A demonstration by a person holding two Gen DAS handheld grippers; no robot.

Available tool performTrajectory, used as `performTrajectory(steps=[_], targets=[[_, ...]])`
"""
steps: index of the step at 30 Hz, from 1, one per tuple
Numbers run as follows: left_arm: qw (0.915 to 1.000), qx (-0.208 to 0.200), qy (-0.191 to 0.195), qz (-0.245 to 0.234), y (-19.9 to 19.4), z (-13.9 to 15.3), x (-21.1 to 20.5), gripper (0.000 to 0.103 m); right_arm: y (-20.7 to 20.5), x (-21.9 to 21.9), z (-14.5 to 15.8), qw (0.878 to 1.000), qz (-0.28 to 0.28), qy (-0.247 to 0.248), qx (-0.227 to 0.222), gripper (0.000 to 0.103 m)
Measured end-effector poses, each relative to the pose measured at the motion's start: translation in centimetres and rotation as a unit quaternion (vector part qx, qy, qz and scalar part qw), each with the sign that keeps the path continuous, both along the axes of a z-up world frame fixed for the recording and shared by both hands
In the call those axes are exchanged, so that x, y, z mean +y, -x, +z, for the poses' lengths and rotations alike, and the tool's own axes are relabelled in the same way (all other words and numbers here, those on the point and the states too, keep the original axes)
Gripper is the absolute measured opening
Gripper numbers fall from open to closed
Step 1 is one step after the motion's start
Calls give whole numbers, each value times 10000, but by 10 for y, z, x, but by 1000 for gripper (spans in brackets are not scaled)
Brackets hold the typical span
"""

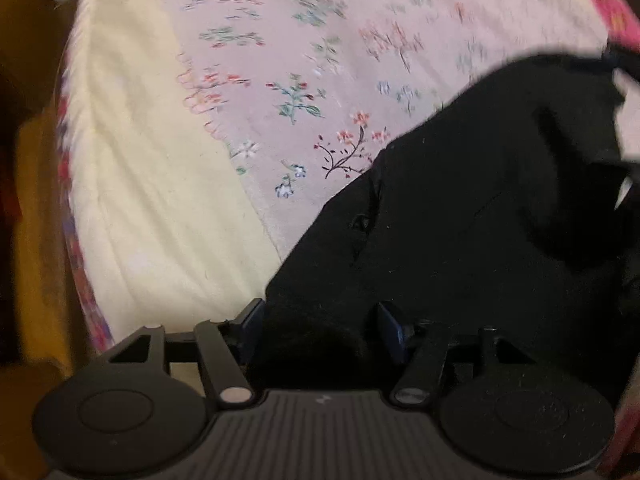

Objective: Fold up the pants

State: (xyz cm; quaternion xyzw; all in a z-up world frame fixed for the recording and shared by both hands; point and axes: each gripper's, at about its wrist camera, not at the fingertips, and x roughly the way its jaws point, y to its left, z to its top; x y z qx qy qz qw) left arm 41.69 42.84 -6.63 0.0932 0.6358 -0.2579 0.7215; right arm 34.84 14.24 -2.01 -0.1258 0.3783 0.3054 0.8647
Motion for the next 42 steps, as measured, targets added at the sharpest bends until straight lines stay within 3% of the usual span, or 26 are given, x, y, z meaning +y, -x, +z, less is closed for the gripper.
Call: performTrajectory(steps=[2, 4, 6, 8, 12, 14, 23, 24, 25, 26, 28, 29, 31, 38, 42], targets=[[9987, 152, 345, 355, 4, 7, 15, 64, -1, -1, -2, 10000, 6, -66, 35, 95], [9970, 199, 656, 352, 10, 15, 19, 64, -1, 0, -5, 10000, 17, -68, 55, 95], [9986, 174, 471, 163, 11, 16, 18, 65, -3, 2, -8, 9999, 28, -43, 111, 95], [9950, 426, 692, 578, 6, 13, 32, 64, -3, 6, -9, 9999, 50, -37, 151, 95], [9823, 72, 1117, 1500, 34, 22, 57, 66, -1, 8, -4, 9998, 139, -131, 84, 95], [9791, -277, 1012, 1744, 45, 18, 56, 76, -3, 10, -6, 9997, 133, -141, 127, 95], [9688, -481, 1069, 2183, 34, -10, 44, 82, 0, 9, -8, 9997, 100, -97, 182, 94], [9690, -592, 1022, 2171, 37, -7, 42, 76, -1, 8, -8, 9998, 66, -98, 186, 93], [9693, -709, 895, 2178, 38, -7, 38, 61, -1, 4, -8, 9998, 12, -104, 180, 85], [9684, -797, 818, 2219, 41, -2, 37, 55, -1, 0, -7, 9998, -66, -88, 162, 79], [9629, -998, 888, 2345, 51, 11, 38, 41, 0, -11, -4, 9996, -277, 36, 51, 39], [9609, -1114, 901, 2370, 57, 20, 36, 38, 0, -18, -3, 9993, -364, 96, -11, 34], [9592, -1290, 937, 2335, 63, 32, 28, 22, -1, -36, -1, 9984, -523, 188, -71, 34], [9662, -1247, 1376, 1789, 69, 46, -32, 21, 8, -102, 11, 9943, -986, 363, -157, 40], [9729, -1083, 1320, 1562, 75, 42, -60, 21, 17, -142, 14, 9907, -1277, 467, -18, 49]])
